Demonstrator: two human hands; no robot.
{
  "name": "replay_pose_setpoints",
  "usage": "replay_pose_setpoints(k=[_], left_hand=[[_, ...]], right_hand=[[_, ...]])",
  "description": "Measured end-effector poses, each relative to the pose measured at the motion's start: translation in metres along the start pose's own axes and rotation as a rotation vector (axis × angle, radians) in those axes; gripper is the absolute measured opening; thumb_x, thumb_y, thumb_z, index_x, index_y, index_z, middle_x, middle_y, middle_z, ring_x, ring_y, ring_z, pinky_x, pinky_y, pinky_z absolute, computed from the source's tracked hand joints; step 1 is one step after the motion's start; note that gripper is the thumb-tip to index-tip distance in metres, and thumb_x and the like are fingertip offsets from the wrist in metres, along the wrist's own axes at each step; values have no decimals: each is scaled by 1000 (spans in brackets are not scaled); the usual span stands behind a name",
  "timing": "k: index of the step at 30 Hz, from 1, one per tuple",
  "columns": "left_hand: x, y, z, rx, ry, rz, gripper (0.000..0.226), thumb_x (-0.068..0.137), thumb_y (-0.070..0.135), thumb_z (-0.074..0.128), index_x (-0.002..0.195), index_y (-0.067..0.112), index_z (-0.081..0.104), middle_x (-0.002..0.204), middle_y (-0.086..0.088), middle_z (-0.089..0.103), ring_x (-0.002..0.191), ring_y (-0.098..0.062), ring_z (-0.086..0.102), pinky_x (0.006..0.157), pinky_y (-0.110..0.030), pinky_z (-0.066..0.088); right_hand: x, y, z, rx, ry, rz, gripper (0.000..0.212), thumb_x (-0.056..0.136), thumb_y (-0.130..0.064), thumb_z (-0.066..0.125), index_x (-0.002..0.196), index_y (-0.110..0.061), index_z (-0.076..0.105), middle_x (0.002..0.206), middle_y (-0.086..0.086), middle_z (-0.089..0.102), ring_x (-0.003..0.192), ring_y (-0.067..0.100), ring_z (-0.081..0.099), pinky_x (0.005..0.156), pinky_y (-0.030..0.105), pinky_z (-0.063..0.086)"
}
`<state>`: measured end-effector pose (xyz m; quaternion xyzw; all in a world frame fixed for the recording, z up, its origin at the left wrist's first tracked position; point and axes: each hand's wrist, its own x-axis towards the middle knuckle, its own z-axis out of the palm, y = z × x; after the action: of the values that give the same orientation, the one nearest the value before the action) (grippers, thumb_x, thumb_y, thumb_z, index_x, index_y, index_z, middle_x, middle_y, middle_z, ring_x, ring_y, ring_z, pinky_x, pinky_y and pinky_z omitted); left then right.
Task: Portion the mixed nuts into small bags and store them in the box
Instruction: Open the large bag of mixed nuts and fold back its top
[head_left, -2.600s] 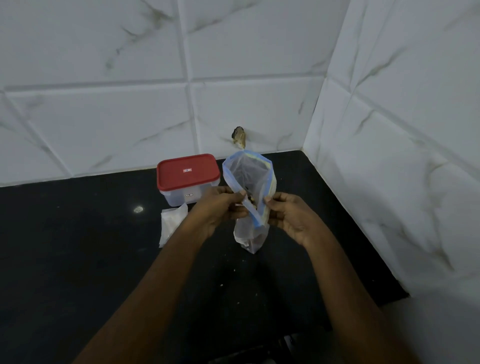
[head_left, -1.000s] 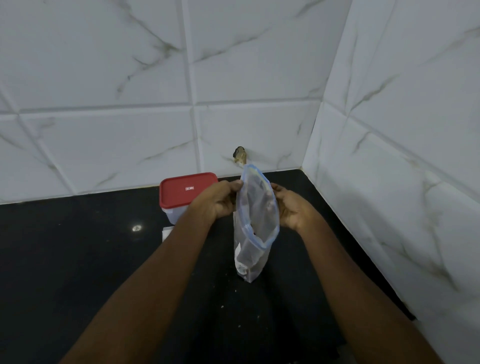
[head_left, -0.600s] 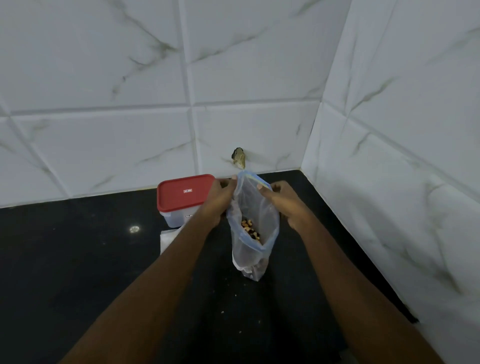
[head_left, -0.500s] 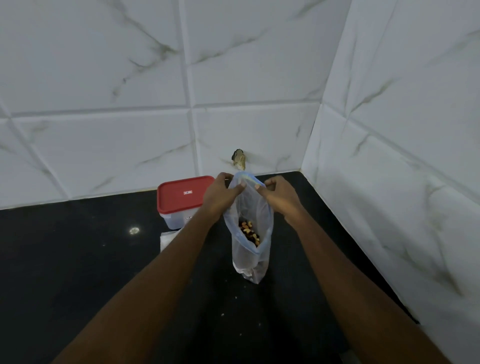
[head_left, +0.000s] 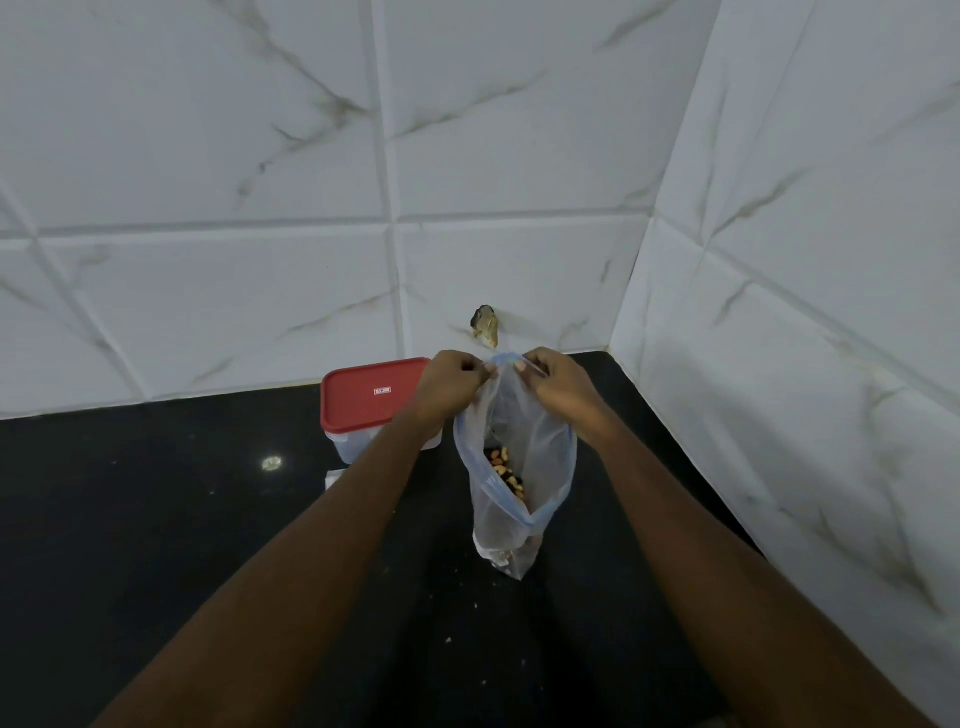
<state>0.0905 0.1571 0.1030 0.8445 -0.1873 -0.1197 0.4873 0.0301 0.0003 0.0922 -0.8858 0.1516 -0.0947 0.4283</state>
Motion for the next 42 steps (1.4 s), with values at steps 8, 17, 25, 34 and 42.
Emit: replay_pose_setpoints(k=[8,17,25,34,42], left_hand=[[-11,-10,-18,-759,-366,-464,12,78,17,60,78,7,66,70,-9,65,61,-20,60,69,-32,51],[-14,-13,-17,21,-188,-259,34,98,41,51,106,10,60,101,-8,56,85,-18,54,75,-32,47],[-19,-9,-13,-207,-167,-322,22,96,28,59,90,8,65,96,-12,64,87,-21,61,73,-30,52],[-28,-17,8,-1002,-157,-490,42,89,-8,58,129,5,53,111,-15,64,99,-26,64,77,-37,57],[-39,-21,4,-316,-233,-375,26,93,21,63,111,2,62,113,-13,64,96,-22,64,69,-30,55]], right_hand=[[-13,5,-16,864,-444,378,32,98,-29,55,98,-1,70,87,11,73,78,20,71,77,31,58],[-14,18,-19,187,-151,374,31,95,-35,63,110,-9,69,108,11,70,103,25,65,95,39,51],[-21,25,-28,315,-160,394,14,96,-12,60,91,-3,70,87,14,67,78,22,60,69,32,53],[-39,31,-18,924,-204,390,26,96,1,54,120,-6,62,104,9,71,93,19,68,77,29,60],[-59,28,-20,483,-238,443,18,95,-15,63,107,-2,67,103,16,70,88,21,68,70,29,57]])
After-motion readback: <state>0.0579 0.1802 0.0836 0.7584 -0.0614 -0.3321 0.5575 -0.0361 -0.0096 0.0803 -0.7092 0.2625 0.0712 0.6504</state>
